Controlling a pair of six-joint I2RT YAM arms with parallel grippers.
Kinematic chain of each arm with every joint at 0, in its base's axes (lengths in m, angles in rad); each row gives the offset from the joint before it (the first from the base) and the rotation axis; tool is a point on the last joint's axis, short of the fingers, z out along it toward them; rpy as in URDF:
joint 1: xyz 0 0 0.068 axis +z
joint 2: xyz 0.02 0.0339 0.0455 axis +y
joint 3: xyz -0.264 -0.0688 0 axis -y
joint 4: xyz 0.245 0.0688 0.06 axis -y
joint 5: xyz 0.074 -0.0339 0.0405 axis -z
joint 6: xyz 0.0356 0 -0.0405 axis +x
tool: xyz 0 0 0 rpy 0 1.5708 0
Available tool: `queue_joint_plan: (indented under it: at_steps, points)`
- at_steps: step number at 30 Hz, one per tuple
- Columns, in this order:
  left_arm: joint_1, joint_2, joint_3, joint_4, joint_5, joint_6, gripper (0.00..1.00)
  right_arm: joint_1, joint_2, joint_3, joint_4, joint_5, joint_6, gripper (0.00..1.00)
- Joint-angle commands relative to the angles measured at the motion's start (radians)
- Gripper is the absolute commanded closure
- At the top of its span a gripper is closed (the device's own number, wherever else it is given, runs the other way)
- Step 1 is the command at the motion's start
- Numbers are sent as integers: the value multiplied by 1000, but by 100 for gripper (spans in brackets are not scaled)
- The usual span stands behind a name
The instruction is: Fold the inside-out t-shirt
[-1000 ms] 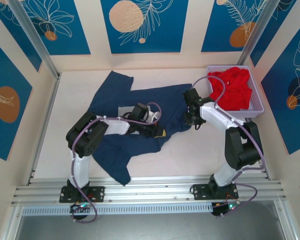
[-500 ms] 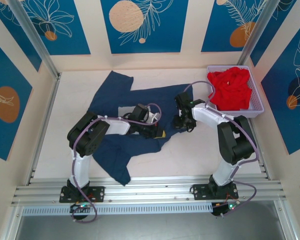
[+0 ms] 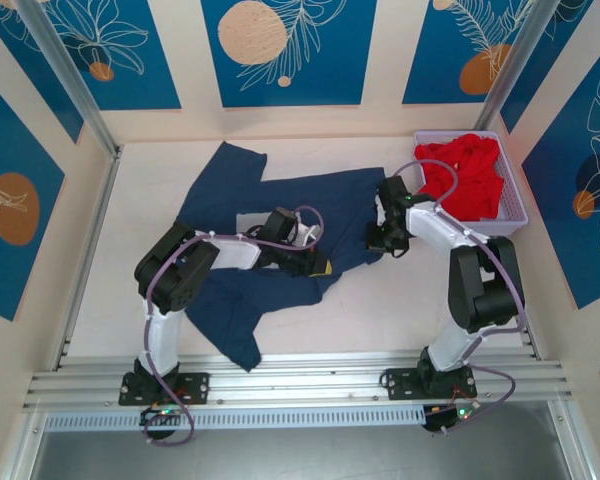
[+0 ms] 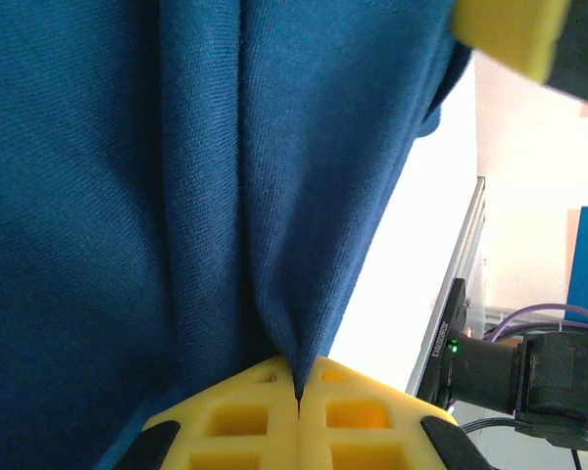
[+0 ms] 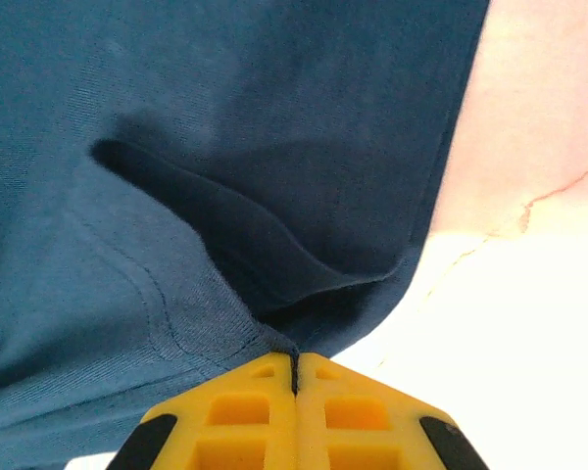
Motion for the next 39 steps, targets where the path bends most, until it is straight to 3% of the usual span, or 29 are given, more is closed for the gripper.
queue_joint_plan:
  at_steps: [1, 6, 9, 15, 23, 28, 39]
  points:
    - [-1, 17, 14, -28, 38, 40, 100, -63, -76, 36, 13, -263, -69, 100]
    - [-11, 29, 35, -51, 49, 62, 100, -148, -71, 35, 70, -650, -82, 100]
    - [-16, 34, 41, -51, 54, 63, 100, -155, -1, 61, 80, -714, -49, 94]
    - [-17, 28, 36, -51, 51, 61, 100, -156, 72, 118, 33, -506, -13, 83]
    - [-17, 27, 34, -47, 47, 58, 100, -147, 13, 57, 45, -442, -68, 69]
    - [-18, 26, 30, -51, 47, 61, 100, -56, -5, 51, 22, -256, -115, 60]
    - [-18, 25, 24, -48, 45, 60, 100, 100, 99, 142, -38, -76, -228, 47]
